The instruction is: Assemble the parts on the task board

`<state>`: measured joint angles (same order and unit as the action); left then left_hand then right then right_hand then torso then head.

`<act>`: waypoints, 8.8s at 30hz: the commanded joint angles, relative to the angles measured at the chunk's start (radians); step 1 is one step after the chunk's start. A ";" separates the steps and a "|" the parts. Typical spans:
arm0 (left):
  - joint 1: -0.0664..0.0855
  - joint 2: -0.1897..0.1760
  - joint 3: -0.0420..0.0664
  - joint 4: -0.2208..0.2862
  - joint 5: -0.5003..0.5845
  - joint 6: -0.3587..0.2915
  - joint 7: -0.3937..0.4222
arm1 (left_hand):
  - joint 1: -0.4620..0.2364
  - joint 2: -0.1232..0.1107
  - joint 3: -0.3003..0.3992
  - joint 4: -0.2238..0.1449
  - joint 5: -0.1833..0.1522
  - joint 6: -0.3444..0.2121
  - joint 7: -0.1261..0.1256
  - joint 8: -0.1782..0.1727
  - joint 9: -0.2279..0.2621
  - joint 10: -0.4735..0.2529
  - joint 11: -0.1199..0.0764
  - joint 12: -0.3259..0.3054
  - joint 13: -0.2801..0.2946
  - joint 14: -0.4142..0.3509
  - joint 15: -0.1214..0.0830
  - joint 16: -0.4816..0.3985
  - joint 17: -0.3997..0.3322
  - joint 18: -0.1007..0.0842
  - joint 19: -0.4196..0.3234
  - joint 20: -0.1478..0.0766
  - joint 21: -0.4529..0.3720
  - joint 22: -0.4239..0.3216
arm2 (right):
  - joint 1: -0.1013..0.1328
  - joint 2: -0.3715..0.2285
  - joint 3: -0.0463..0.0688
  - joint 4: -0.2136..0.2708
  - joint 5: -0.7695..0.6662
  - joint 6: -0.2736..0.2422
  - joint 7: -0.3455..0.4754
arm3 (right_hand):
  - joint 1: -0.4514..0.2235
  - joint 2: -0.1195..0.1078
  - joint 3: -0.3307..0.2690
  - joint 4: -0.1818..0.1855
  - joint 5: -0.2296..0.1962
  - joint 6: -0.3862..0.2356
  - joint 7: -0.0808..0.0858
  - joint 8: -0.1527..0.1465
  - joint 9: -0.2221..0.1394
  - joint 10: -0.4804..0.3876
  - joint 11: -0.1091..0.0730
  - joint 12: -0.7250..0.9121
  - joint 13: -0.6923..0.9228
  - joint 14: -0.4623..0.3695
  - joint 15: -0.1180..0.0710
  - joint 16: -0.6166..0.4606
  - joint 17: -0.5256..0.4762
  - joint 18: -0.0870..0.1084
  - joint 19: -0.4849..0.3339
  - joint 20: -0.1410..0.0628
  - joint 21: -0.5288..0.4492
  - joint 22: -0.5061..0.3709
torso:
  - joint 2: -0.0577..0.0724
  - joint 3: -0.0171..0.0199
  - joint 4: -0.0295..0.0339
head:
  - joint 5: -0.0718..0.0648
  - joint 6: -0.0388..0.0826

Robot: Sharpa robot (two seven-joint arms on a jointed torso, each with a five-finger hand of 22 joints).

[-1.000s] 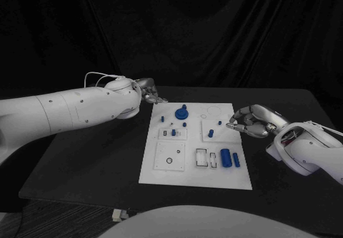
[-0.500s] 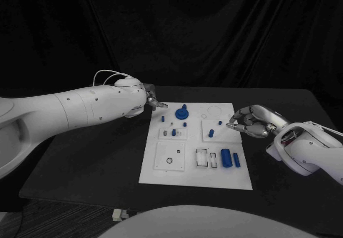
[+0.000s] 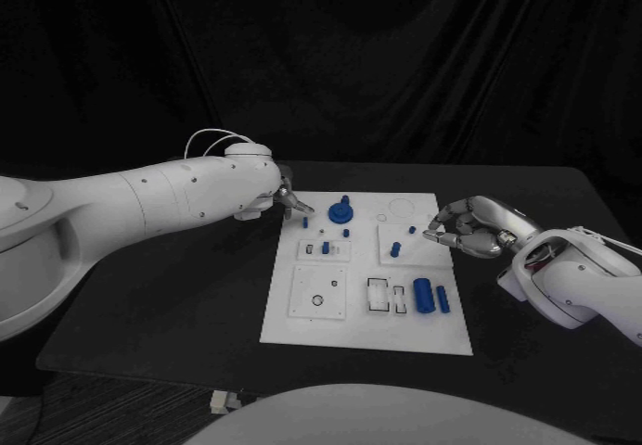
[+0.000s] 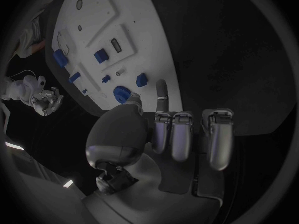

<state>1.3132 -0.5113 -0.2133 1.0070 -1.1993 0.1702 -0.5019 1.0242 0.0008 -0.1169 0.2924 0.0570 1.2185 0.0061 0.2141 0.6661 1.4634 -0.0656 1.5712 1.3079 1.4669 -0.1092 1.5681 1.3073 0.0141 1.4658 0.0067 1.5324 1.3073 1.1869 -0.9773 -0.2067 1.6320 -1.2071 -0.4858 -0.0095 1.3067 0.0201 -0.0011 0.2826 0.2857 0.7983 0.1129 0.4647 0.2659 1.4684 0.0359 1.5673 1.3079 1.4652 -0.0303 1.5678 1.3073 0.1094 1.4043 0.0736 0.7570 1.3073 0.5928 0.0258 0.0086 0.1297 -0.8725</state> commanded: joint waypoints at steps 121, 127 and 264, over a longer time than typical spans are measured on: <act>0.000 -0.065 0.001 0.248 0.238 0.096 -0.155 | 0.313 -0.103 0.421 -0.028 0.307 -0.026 -0.001 -0.051 0.113 0.107 0.001 0.000 0.263 0.104 0.000 0.003 0.263 0.008 0.061 -0.002 -0.055 0.234 | -0.017 0.008 0.001 -0.004 -0.002 0.007 -0.015 | 0.018 0.005 0.005 -0.003 0.014 -0.009 0.000 0.010 0.001 0.102 0.000 0.004 0.263 0.106 -0.002 0.003 0.263 0.020 -0.005 -0.001 -0.011 0.088 | 0.000 0.0000 -0.0002 | 0.008 0.000; -0.002 -0.064 0.001 0.242 0.222 0.080 -0.143 | 0.312 -0.103 0.421 -0.028 0.307 -0.026 -0.001 -0.051 0.113 0.107 0.001 0.000 0.263 0.104 0.000 0.003 0.263 0.007 0.062 -0.002 -0.053 0.235 | -0.017 0.009 0.001 -0.005 -0.002 0.006 -0.013 | 0.017 0.005 0.005 -0.003 0.014 -0.009 0.000 0.010 0.001 0.102 0.000 0.004 0.263 0.106 -0.002 0.003 0.263 0.020 -0.006 -0.001 -0.012 0.088 | 0.000 0.0000 0.0003 | 0.006 0.000; -0.021 -0.049 0.001 0.213 0.216 0.109 -0.147 | 0.115 0.014 0.113 -0.008 0.132 -0.082 -0.029 0.263 0.543 0.107 -0.016 0.000 0.263 0.104 -0.011 0.003 0.263 0.012 0.052 -0.010 -0.077 0.229 | -0.019 0.013 0.001 -0.009 -0.002 0.023 -0.022 | 0.029 0.009 0.011 -0.006 0.027 -0.010 -0.001 0.014 0.001 0.102 -0.001 0.004 0.263 0.106 -0.003 0.003 0.263 0.020 -0.004 -0.001 -0.015 0.088 | 0.000 0.0006 0.0004 | 0.004 0.000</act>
<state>1.2946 -0.5588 -0.2126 1.2140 -0.9867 0.2887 -0.6580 1.1332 0.0147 0.0004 0.2827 0.1832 1.1323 -0.0213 0.4764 1.2088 1.4688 -0.0745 1.5713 1.3077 1.4652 -0.1146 1.5681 1.3075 0.0141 1.4693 0.0033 1.4592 1.3073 1.1710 -0.9636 -0.2065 1.6220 -1.2071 -0.4673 -0.0160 1.3270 0.0315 0.0043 0.2772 0.3057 0.7948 0.1093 0.4734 0.2656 1.4684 0.0359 1.5672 1.3074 1.4652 -0.0303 1.5678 1.3073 0.1093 1.4043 0.0736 0.7465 1.3073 0.5928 0.0259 0.0091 0.1348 -0.8725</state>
